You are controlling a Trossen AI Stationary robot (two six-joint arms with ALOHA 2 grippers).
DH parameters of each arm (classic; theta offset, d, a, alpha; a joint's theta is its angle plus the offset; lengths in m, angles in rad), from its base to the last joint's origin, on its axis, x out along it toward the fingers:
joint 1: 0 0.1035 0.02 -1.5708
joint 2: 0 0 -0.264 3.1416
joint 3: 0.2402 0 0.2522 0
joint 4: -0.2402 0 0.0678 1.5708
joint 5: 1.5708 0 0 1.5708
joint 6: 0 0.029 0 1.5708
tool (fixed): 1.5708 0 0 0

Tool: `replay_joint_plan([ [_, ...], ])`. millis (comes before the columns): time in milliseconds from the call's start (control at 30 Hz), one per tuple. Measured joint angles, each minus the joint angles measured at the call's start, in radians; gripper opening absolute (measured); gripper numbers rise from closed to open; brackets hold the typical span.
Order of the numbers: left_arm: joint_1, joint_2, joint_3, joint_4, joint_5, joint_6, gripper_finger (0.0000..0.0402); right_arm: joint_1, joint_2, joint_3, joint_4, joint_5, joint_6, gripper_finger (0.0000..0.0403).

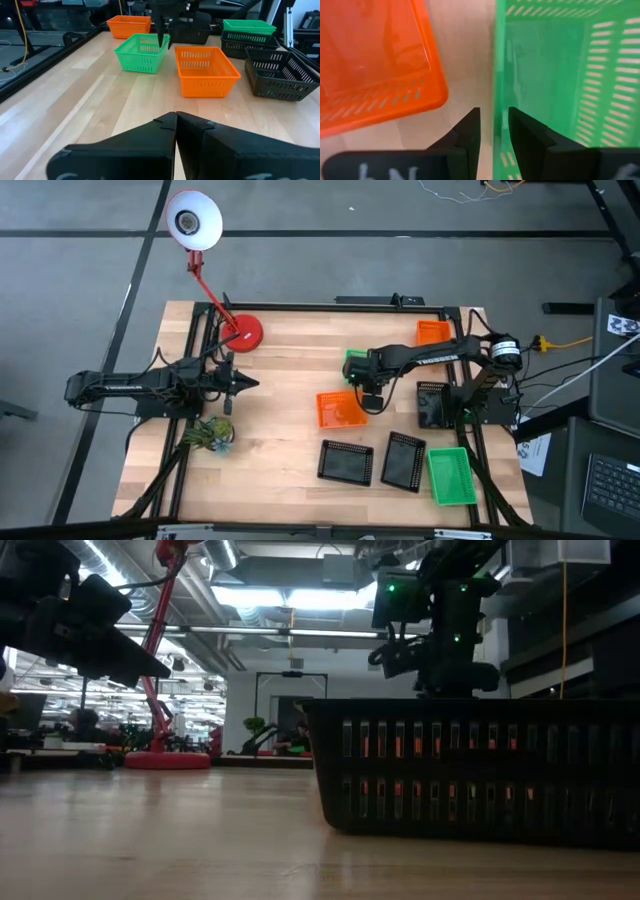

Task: Stack baskets by color
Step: Stack the top green bin on the bottom green bin

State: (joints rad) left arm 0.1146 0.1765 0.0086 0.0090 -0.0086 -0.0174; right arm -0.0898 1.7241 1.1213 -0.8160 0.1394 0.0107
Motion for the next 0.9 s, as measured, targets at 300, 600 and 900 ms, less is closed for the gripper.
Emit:
replay_joint_plan([
  [300,0.0,0.0,0.0,0.0,0.0,-0.005,0.0,0.009,0.017,0.0,0.004,0.186,0.001,0.0015],
  [600,0.0,0.0,0.0,0.0,-0.002,-0.017,0.0,0.14,-0.119,0.139,-0.309,0.181,0.299,0.0006],
  [900,0.0,0.0,0.0,0.0,-0.008,-0.13,0.0,0.431,-0.195,0.373,-0.766,0.031,1.228,0.0006],
])
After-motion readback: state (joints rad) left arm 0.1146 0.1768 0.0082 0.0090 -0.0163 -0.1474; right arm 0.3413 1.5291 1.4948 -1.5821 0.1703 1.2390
